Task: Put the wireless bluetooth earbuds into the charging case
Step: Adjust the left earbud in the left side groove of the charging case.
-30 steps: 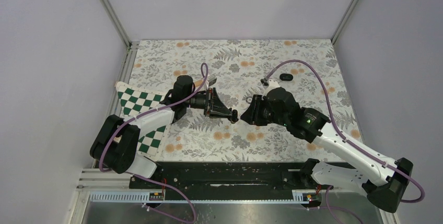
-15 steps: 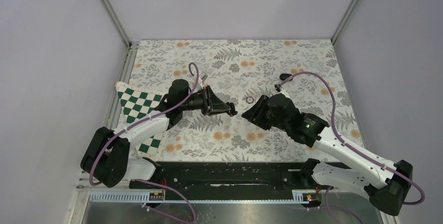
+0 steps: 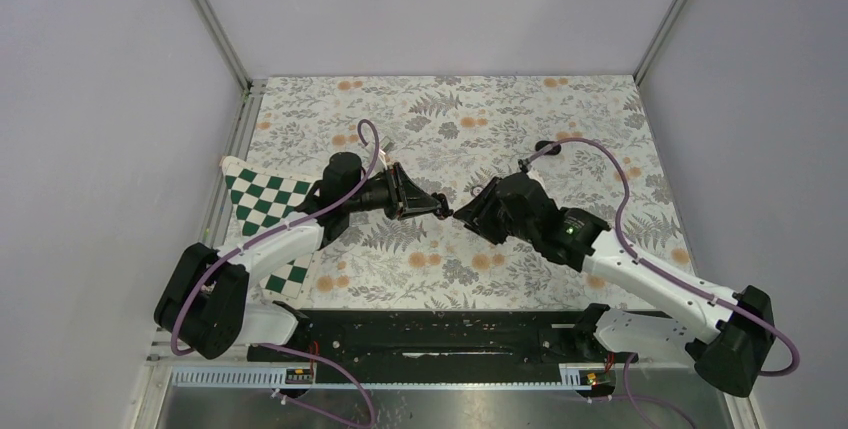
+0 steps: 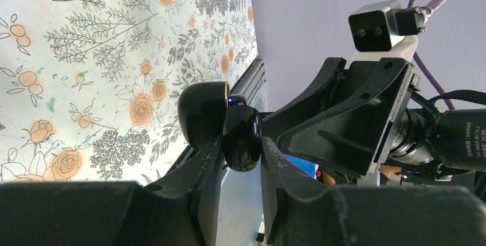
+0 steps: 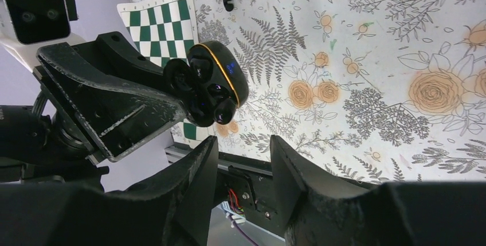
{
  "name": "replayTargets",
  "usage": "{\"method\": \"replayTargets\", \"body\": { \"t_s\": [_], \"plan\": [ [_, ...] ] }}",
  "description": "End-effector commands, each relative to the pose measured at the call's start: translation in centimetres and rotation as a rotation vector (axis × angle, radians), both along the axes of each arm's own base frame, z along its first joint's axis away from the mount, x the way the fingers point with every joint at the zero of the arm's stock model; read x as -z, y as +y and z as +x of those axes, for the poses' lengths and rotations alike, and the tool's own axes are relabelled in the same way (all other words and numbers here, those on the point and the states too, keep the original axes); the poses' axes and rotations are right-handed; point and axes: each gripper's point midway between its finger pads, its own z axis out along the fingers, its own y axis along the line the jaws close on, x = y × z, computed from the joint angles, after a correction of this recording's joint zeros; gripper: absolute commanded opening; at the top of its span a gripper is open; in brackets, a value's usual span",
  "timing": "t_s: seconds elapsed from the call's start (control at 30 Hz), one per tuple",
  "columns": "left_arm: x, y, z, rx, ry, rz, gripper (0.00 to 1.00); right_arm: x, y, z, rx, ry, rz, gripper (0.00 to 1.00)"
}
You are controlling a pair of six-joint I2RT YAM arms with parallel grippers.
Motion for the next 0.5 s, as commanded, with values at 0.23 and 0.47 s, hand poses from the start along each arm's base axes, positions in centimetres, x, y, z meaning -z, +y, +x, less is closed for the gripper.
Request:
{"method": "replayTargets", "body": {
  "t_s": [0.23,0.47],
  "plan": [
    [-1.5,0.1,0.1,-0.007,-0.082,-0.014,0.0,-3.0,1.8,2.4,0.042,-0.059,0.056,0.4],
    [-1.5,0.1,0.1,-0.008,-0.085,-0.013,0.0,-2.5,2.7,2.7,0.024,-0.042,0.06,0.39]
  ]
}}
